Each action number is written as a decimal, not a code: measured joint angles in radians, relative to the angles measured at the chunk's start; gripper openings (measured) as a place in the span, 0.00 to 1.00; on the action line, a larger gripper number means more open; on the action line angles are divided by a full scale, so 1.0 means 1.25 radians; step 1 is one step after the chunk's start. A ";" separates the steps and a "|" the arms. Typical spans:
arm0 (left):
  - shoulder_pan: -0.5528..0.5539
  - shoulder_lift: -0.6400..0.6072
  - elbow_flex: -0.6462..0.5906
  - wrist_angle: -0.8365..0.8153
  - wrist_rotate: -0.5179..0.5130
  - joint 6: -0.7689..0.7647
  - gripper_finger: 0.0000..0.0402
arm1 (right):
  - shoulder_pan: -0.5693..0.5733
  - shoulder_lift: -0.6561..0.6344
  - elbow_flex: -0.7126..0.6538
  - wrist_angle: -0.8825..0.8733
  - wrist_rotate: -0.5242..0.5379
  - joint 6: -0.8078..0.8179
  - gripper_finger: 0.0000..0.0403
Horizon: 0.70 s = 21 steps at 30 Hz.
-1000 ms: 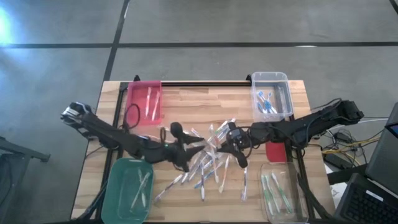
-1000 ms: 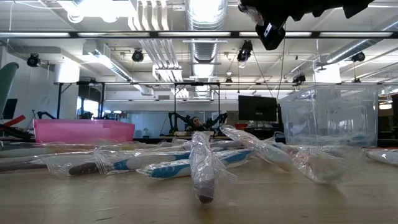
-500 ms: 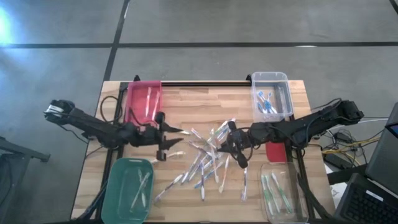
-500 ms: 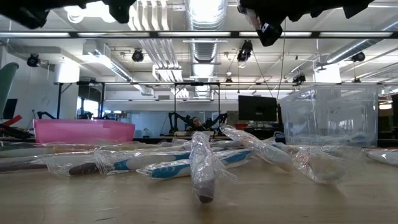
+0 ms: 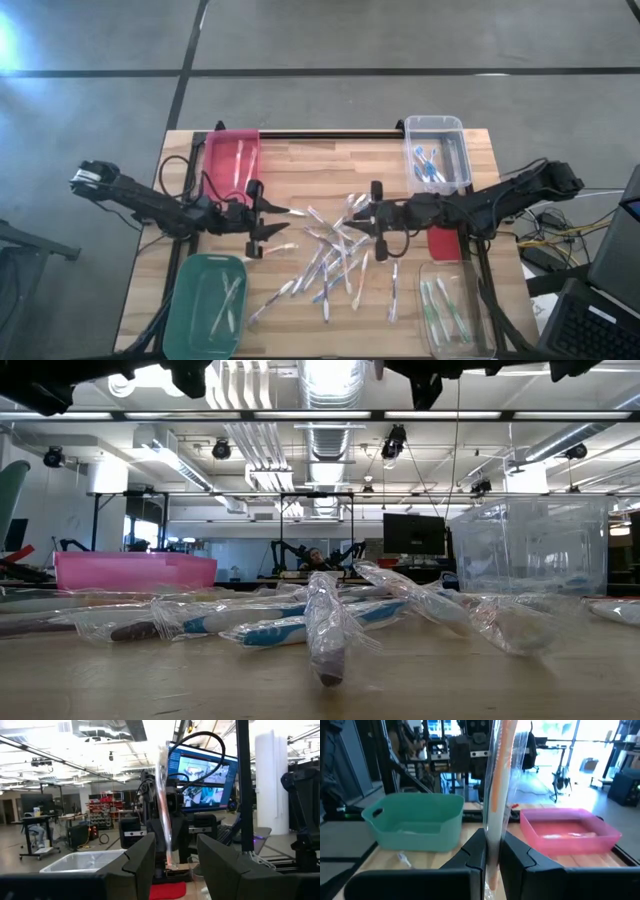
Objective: Pick & Place Toothbrushes
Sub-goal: Put the orange toothbrush into the pink bin
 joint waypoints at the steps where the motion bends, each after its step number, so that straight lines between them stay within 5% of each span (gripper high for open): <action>1: 0.000 0.000 0.001 -0.001 0.000 0.000 0.38 | 0.000 0.006 0.000 0.014 -0.001 0.001 0.07; 10: 0.000 0.001 0.002 -0.023 0.005 0.001 0.38 | 0.001 0.133 0.040 0.090 -0.028 0.007 0.07; 21: 0.000 0.075 0.067 -0.087 0.009 0.010 0.38 | 0.003 0.265 0.190 0.024 -0.051 -0.021 0.07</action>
